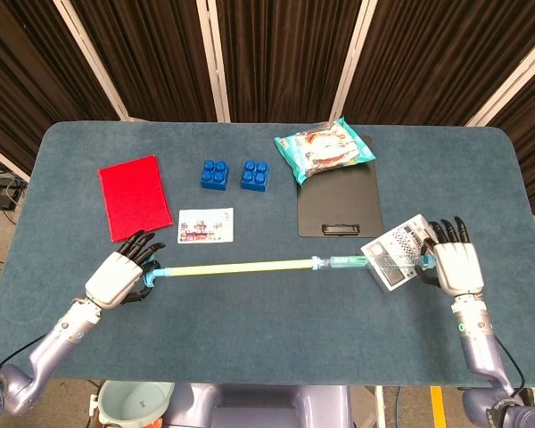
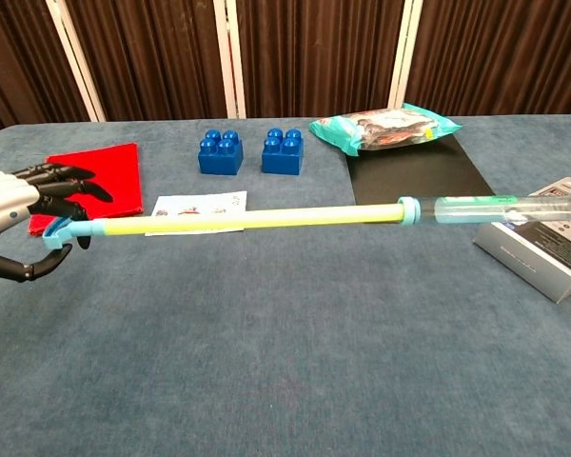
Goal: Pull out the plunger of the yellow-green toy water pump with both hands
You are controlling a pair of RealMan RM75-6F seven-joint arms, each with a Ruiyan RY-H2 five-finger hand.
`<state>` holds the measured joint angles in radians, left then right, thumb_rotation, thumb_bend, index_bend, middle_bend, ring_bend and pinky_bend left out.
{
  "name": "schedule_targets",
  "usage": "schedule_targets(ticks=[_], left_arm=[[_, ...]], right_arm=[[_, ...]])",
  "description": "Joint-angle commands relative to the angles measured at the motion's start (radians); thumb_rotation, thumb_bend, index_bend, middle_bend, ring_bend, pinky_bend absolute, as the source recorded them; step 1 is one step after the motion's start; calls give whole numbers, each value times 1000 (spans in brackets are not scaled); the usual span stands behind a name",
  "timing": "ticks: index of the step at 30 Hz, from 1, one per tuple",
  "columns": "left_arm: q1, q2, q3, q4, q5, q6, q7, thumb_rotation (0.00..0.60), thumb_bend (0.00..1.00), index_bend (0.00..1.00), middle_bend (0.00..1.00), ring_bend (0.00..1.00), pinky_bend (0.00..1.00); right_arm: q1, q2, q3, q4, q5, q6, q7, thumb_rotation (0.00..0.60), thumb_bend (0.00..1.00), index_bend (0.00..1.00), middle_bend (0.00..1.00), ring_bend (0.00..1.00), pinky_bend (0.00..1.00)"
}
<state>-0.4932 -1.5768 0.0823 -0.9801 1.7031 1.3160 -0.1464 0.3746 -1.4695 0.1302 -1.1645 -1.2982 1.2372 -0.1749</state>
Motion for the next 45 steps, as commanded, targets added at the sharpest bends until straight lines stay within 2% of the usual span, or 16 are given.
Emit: schedule_targets(ticks=[1, 4, 6, 7, 9, 11, 12, 15, 18, 22, 26, 29, 33, 37, 41, 45], left_arm=[[9, -43, 10, 57, -17, -29, -56, 600, 542, 460, 137, 24, 41], [12, -68, 16, 99, -20, -42, -92, 600, 539, 458, 135, 24, 41], [10, -88, 12, 133, -19, -36, -108, 600, 492, 439, 135, 24, 41], [9, -94, 9, 143, -18, -31, -113, 600, 455, 428, 136, 24, 41], [4, -103, 4, 158, -13, -18, -121, 600, 298, 370, 134, 25, 41], [-8, -112, -8, 172, -11, -11, -122, 600, 184, 292, 123, 25, 40], [-14, -115, -13, 173, -14, -16, -119, 600, 139, 238, 114, 25, 40], [-29, -115, -29, 157, -23, -27, -109, 600, 84, 107, 80, 17, 39], [-40, -103, -39, 116, -27, -31, -89, 600, 65, 31, 41, 4, 38], [-46, -55, -53, 16, -37, -30, -61, 600, 64, 20, 23, 0, 38], [-23, 31, -77, -135, -44, 42, -28, 600, 64, 38, 21, 0, 39], [17, 114, -78, -288, -85, 52, 72, 600, 65, 46, 12, 0, 39], [71, 210, -60, -474, -148, 44, 259, 600, 65, 43, 3, 0, 39], [181, 268, -29, -593, -215, 136, 460, 600, 65, 40, 0, 0, 38], [286, 267, 18, -621, -234, 228, 495, 600, 66, 38, 0, 0, 38], [315, 263, 18, -604, -237, 255, 500, 600, 66, 28, 0, 0, 39]], right_arm=[[-20, -17, -26, 19, -17, 2, 27, 600, 289, 628, 161, 131, 29], [-31, -27, -43, 35, -30, 1, 48, 600, 277, 523, 129, 120, 29], [-37, -32, -53, 46, -45, 7, 60, 600, 259, 425, 96, 105, 30], [-39, -33, -58, 48, -51, 8, 63, 600, 238, 332, 60, 85, 29], [-42, -26, -68, 44, -63, 6, 71, 600, 171, 127, 9, 35, 13], [-44, -1, -93, 20, -76, -23, 68, 600, 89, 15, 0, 5, 0], [-44, 13, -103, 3, -78, -37, 62, 600, 48, 0, 0, 0, 0], [-46, 46, -122, -58, -99, -47, 62, 600, 2, 0, 0, 0, 0], [-53, 81, -140, -128, -133, -29, 58, 600, 0, 0, 0, 0, 0], [-68, 143, -157, -244, -177, 17, 31, 600, 0, 0, 0, 0, 0], [-98, 225, -155, -393, -227, 117, -26, 600, 0, 0, 0, 0, 0], [-135, 261, -135, -467, -252, 221, -91, 600, 0, 0, 0, 0, 0], [-180, 275, -119, -506, -226, 292, -171, 600, 0, 0, 0, 0, 0], [-233, 272, -123, -505, -197, 348, -220, 600, 0, 0, 0, 0, 0], [-271, 275, -138, -486, -199, 375, -160, 600, 0, 0, 0, 0, 0], [-279, 282, -151, -488, -229, 379, -130, 600, 0, 0, 0, 0, 0]])
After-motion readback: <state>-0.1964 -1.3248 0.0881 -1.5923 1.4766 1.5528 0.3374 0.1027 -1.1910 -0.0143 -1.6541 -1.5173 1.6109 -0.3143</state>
